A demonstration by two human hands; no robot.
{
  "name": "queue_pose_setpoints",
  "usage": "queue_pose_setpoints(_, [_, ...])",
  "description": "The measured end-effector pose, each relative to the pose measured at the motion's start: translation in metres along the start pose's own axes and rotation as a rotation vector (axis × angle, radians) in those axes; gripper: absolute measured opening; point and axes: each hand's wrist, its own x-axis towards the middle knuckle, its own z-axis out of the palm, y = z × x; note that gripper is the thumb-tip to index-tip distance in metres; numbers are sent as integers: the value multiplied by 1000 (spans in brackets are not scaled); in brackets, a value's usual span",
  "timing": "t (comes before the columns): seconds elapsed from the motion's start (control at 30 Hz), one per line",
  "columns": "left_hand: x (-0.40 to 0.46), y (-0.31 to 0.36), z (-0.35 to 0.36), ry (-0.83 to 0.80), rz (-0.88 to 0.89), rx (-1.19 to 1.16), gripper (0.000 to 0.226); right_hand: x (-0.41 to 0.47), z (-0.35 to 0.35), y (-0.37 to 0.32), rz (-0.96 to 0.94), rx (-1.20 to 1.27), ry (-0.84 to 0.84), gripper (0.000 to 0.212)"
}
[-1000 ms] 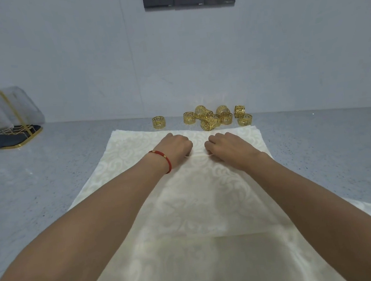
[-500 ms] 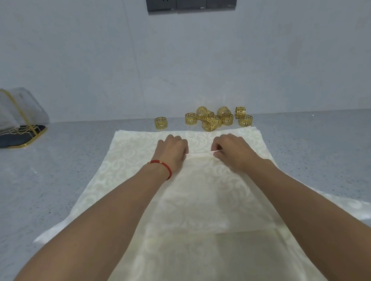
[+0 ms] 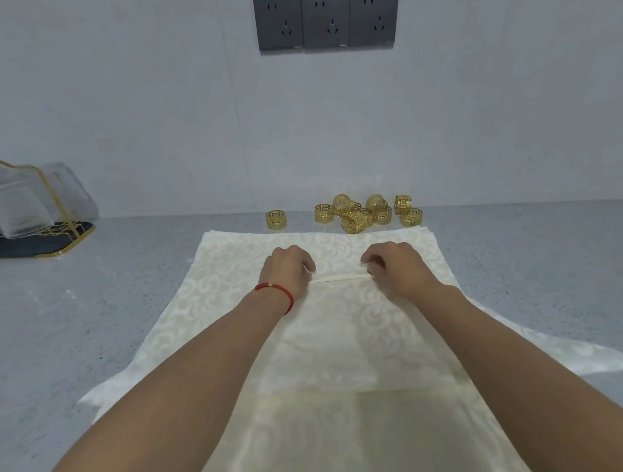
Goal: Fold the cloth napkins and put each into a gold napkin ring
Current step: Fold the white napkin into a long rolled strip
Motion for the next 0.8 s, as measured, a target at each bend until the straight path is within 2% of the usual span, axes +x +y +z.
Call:
queue_pose_setpoints(0.1, [-1,-3,4,24,-26,-51,22,-6,5,4,109,187,53,18])
queue_pose_setpoints(0.2, [1,-2,5,-31,8,50,18,-7,9,6,95,128,43,13])
queue_pose_setpoints(0.33, [-2,0,-1,-67,96,246,13,-8,0,4,-148,-286,-5,6])
queue_pose_setpoints(0.43, [-7,5,-6,-38,218,492,21,-11,-6,1,-339,-511,-24,20])
queue_pose_setpoints(0.53, [-11,10,-12,-60,385,648,31,-18,-9,1,-488,-582,-21,16])
queue_pose_setpoints(0.6, [-13,10,-15,-139,417,635,34,-21,-10,6,-529,-575,-52,17])
queue_pose_setpoints(0.63, [-12,7,-16,-172,402,606,34,-23,-11,8,-517,-554,-80,15])
queue_pose_setpoints(0.7, [-12,0,-16,-198,311,482,29,-22,-15,7,-369,-411,-153,10])
queue_pose_setpoints(0.8, [-13,-6,-13,-136,190,283,26,-18,-11,11,-153,-145,-100,15])
